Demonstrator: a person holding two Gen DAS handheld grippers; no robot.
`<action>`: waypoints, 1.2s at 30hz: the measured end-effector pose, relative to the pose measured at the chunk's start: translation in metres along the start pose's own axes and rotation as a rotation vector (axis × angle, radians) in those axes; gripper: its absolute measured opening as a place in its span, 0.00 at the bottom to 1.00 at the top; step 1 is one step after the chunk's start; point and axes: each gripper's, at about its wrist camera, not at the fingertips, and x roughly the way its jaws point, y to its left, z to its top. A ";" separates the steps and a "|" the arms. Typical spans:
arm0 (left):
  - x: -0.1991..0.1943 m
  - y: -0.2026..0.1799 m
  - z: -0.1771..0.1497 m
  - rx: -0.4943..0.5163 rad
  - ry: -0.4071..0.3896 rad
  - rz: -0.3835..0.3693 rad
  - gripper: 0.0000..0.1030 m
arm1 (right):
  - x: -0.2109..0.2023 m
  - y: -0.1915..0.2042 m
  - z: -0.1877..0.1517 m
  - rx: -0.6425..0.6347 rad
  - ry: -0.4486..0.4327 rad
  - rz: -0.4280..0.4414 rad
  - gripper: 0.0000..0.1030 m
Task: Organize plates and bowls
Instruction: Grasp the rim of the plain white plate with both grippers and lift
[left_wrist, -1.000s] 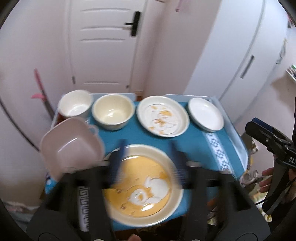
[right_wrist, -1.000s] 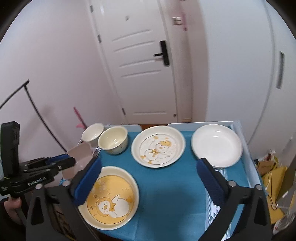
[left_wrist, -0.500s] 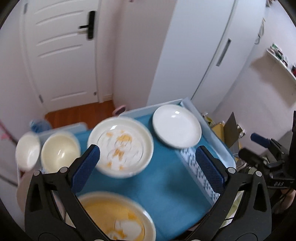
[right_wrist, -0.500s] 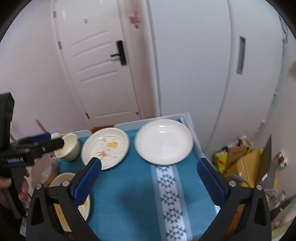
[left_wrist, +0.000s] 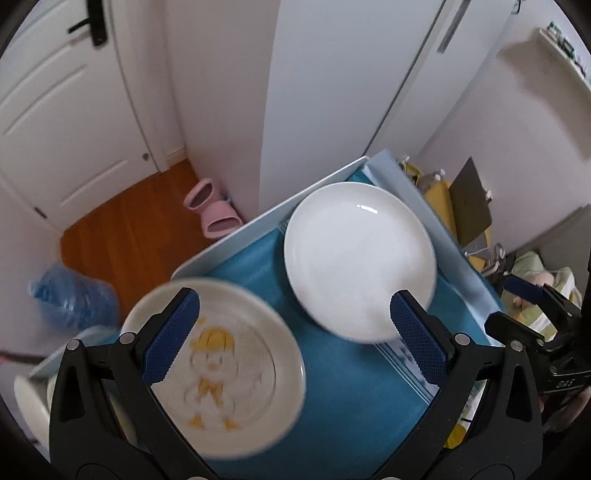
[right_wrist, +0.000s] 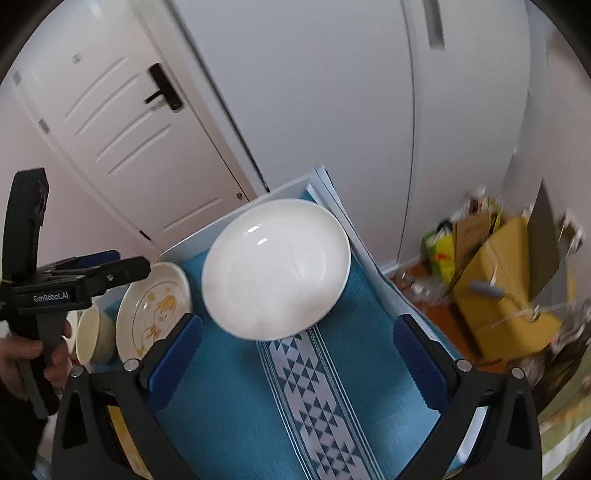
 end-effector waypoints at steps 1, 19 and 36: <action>0.015 0.001 0.006 0.011 0.026 -0.008 0.99 | 0.010 -0.007 0.002 0.030 0.011 0.018 1.00; 0.115 0.020 0.031 0.061 0.187 -0.128 0.25 | 0.096 -0.039 0.011 0.167 0.088 0.093 0.33; 0.110 0.006 0.022 0.111 0.144 -0.063 0.17 | 0.097 -0.043 0.015 0.099 0.062 0.031 0.14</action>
